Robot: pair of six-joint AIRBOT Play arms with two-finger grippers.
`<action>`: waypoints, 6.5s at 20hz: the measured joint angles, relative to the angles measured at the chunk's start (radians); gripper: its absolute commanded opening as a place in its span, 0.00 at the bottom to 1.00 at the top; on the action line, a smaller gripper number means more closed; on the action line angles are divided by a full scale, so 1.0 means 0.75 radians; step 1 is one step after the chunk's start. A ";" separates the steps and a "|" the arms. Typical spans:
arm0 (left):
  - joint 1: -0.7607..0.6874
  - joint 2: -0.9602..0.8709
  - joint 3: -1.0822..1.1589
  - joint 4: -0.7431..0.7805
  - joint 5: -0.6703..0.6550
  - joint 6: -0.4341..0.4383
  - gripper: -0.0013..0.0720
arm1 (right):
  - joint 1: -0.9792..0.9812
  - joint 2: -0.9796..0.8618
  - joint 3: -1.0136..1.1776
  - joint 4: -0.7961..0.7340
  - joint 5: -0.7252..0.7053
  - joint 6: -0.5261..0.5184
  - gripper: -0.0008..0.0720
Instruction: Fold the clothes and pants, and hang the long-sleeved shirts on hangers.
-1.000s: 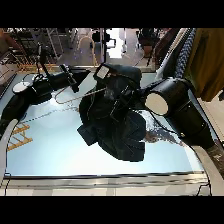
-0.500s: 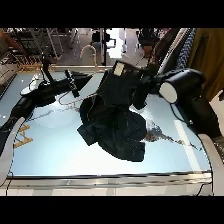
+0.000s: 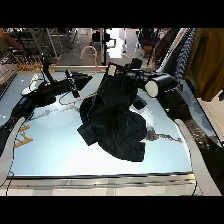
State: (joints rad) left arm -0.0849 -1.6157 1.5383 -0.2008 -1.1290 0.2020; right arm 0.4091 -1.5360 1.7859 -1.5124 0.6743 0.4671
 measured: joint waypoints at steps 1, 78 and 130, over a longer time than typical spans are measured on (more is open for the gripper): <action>0.000 0.000 0.000 0.007 0.001 0.000 0.05 | -0.002 -0.017 0.001 0.031 -0.046 -0.013 0.10; 0.354 -0.280 0.648 0.770 -0.300 -1.976 0.05 | -0.022 0.104 0.153 -0.266 0.776 0.268 0.04; -0.493 -0.115 0.649 1.598 0.043 -2.348 0.05 | 0.100 -0.013 0.289 -0.494 0.885 1.190 0.05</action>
State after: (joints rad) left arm -0.4545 -1.7023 2.0251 0.9974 -1.0966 -1.5589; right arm 0.4839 -1.5459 2.0029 -1.8828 1.3380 1.3594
